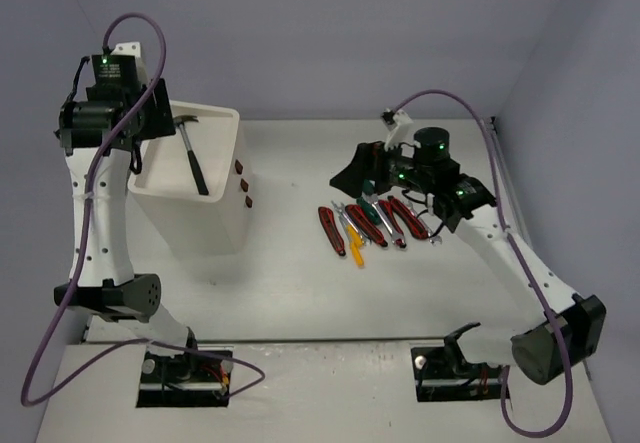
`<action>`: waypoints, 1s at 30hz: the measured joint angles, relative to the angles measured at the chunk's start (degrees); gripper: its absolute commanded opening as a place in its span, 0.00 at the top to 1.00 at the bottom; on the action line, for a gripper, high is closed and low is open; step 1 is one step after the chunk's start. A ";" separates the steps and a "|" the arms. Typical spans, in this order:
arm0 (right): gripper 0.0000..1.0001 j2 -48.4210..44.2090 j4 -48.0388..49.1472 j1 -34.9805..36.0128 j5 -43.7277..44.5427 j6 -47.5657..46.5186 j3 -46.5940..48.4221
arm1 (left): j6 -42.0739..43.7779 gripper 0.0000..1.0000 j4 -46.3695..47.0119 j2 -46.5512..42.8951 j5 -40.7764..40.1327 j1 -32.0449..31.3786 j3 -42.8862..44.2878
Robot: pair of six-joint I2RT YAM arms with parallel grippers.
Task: Sort the tools into containers
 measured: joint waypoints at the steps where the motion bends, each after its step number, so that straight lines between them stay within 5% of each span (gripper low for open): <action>1: 0.03 2.95 1.58 1.23 0.04 0.85 1.99 | 1.28 0.42 -0.01 0.17 0.78 1.52 -0.07; 10: 0.17 29.14 12.45 10.70 -1.76 5.55 22.23 | 6.15 0.42 0.27 11.06 12.38 15.67 1.21; 21: 0.20 51.59 28.36 11.08 -7.67 18.82 32.23 | 9.38 0.42 0.54 15.99 18.01 13.36 4.33; 30: 0.27 61.00 41.64 11.08 -11.06 29.37 37.97 | 10.51 0.50 0.58 16.15 13.05 10.28 4.72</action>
